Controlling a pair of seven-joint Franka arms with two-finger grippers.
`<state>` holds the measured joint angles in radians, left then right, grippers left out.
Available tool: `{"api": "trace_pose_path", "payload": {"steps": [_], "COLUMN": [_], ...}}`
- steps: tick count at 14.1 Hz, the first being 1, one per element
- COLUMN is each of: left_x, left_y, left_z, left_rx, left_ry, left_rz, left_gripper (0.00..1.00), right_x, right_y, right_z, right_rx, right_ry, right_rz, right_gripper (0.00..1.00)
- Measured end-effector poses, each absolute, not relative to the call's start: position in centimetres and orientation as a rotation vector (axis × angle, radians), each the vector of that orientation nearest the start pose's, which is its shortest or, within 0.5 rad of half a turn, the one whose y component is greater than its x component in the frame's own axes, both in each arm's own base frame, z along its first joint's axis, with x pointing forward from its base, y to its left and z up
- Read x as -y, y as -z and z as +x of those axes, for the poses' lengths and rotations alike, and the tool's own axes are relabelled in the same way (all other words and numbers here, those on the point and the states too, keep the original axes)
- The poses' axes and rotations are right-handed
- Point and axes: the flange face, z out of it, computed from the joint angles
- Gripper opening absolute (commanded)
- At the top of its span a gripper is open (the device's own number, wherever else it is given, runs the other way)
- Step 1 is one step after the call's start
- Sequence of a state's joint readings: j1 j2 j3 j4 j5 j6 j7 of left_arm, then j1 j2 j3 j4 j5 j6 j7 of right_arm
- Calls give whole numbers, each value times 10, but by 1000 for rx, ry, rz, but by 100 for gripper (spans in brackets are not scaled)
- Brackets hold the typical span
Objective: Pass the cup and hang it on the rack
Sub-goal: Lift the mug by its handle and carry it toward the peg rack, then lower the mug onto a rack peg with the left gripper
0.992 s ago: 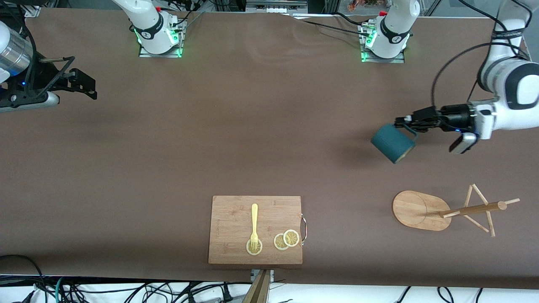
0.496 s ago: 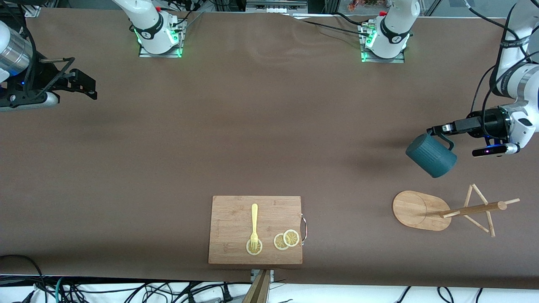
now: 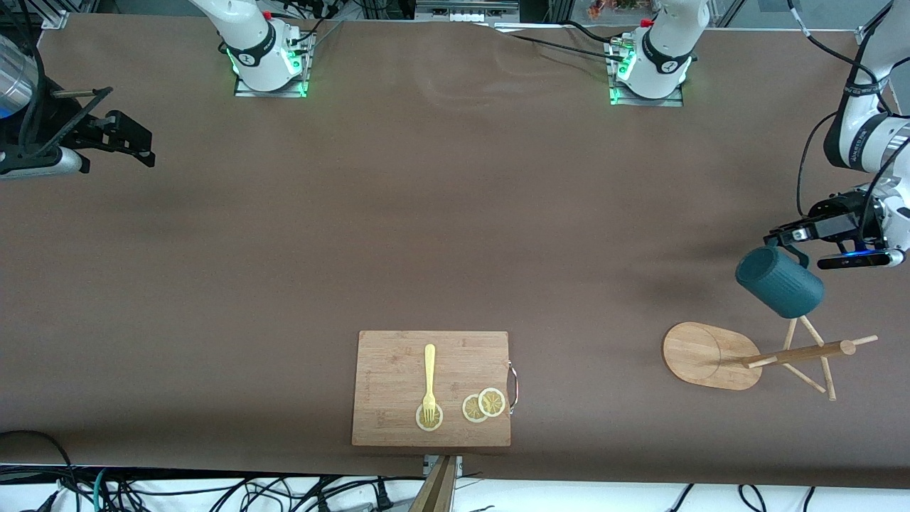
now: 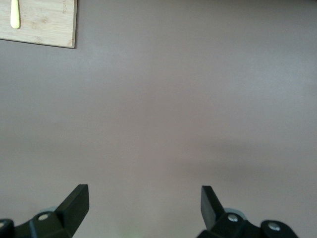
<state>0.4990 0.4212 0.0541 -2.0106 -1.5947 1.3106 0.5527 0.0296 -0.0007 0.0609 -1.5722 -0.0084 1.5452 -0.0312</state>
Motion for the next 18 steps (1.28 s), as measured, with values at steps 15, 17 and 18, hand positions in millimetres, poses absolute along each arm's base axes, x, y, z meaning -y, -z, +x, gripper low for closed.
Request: {"api": "trace_pose_path", "payload": {"steps": [15, 17, 18], "left_x": [-223, -222, -222], "left_y": [-220, -207, -201], "left_z": [571, 570, 569], "left_rx": [-457, -447, -442], "left_ry": [-130, -154, -167], "left_rz": [1186, 1189, 1189], "left_gripper": [0, 7, 21], "right_x": [-49, -49, -49], "right_y": [-617, -617, -617], "right_z": [546, 546, 546], "right_rx": [193, 193, 193], "right_ry": [-107, -107, -108], "right_rz": [-3144, -3144, -3144], "right_gripper": [100, 100, 100]}}
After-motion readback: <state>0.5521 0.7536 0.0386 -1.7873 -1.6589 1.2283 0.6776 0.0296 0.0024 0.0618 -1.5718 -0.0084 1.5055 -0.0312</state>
